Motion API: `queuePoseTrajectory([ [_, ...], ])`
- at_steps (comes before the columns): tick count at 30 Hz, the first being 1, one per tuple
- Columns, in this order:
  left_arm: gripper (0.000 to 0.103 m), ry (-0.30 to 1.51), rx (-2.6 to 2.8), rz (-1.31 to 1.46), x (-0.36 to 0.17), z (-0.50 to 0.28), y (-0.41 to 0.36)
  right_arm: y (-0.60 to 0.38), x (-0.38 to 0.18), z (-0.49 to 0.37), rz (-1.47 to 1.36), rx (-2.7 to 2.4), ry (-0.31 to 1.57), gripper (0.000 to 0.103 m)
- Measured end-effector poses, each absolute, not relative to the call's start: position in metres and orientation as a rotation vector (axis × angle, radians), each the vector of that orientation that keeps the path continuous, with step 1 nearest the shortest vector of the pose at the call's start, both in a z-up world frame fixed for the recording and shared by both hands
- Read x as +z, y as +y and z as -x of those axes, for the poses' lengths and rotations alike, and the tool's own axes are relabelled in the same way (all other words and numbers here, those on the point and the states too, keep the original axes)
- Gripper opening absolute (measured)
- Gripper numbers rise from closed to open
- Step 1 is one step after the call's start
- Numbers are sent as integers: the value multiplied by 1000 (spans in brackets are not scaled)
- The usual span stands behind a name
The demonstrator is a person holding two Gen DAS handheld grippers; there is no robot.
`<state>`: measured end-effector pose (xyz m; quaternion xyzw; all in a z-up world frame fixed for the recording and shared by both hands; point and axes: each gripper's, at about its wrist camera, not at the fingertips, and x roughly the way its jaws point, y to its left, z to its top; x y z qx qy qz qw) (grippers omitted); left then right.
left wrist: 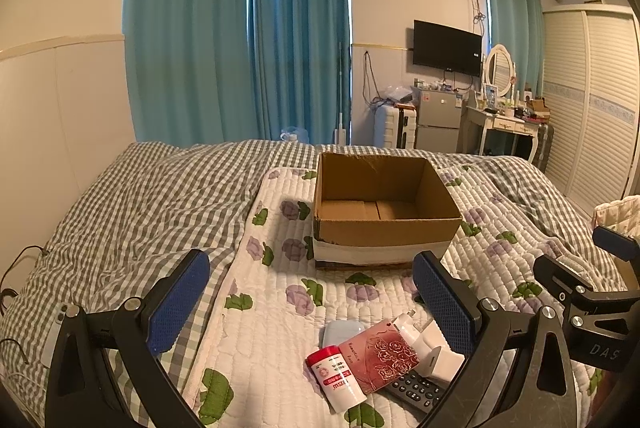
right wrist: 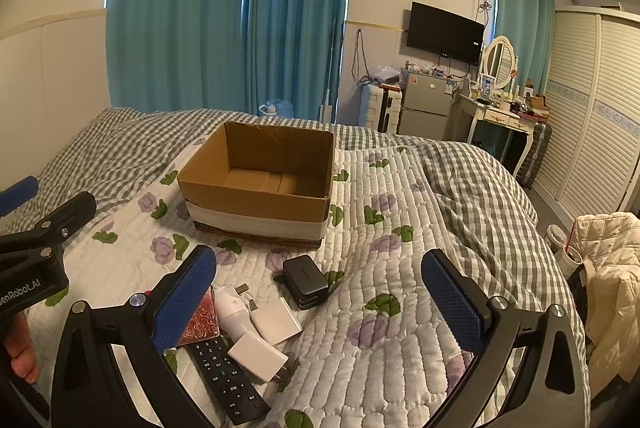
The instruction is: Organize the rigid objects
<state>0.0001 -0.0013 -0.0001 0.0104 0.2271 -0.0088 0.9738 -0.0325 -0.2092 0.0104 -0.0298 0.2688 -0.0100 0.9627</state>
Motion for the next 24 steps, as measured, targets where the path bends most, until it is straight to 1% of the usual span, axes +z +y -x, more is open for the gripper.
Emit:
queuePoseTrajectory([
  [24, 103, 466, -19, -20, -3, 0, -3, -210, 4, 34, 62, -24, 547, 103],
])
